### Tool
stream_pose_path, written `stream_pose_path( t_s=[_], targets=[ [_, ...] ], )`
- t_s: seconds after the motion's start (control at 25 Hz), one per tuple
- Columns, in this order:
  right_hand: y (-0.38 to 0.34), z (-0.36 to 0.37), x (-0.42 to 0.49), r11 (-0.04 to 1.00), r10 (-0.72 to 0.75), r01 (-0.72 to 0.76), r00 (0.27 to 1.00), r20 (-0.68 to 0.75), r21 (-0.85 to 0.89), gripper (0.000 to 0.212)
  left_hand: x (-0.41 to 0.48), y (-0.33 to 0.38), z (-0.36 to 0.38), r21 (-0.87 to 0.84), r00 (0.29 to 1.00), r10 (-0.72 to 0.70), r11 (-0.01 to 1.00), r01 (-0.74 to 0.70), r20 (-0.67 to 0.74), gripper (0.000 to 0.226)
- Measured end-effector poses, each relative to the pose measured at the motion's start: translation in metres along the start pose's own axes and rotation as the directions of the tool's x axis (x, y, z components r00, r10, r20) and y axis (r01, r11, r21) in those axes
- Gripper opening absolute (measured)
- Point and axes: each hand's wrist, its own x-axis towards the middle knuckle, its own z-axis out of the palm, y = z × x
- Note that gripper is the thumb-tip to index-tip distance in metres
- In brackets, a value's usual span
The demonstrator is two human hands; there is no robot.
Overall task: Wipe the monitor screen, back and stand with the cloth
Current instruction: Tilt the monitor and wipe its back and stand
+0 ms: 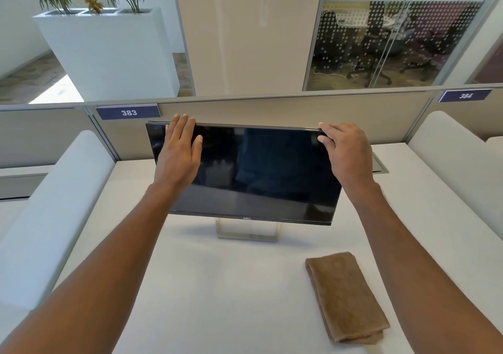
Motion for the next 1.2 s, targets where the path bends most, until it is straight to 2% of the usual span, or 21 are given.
stream_pose_path(
  t_s=[0.6,0.8,0.88,0.96,1.2],
  targets=[
    [-0.014,-0.005,-0.016,0.998,0.045,-0.046,0.998,-0.038,-0.033,0.034,0.008,-0.011,-0.004,-0.035,0.998,0.035,0.999,-0.034,0.043,0.052],
    [-0.017,0.0,-0.02,0.997,0.007,-0.01,0.999,-0.037,-0.072,0.039,0.004,-0.006,0.002,0.096,0.999,0.041,0.995,-0.04,0.0,0.056],
    [-0.015,-0.001,-0.017,0.993,-0.038,0.035,0.999,-0.021,-0.114,0.043,0.002,-0.001,0.005,0.133,0.997,-0.015,0.991,0.025,-0.077,0.054],
    [-0.011,-0.004,-0.012,0.992,-0.061,0.062,0.998,0.021,-0.105,0.043,0.002,0.006,0.007,0.099,0.987,-0.105,0.988,0.117,-0.121,0.056],
    [-0.018,-0.004,-0.012,0.996,-0.073,0.074,0.997,0.019,-0.042,0.037,0.003,0.033,0.009,0.026,0.969,-0.246,0.969,0.246,-0.014,0.063]
  ],
)
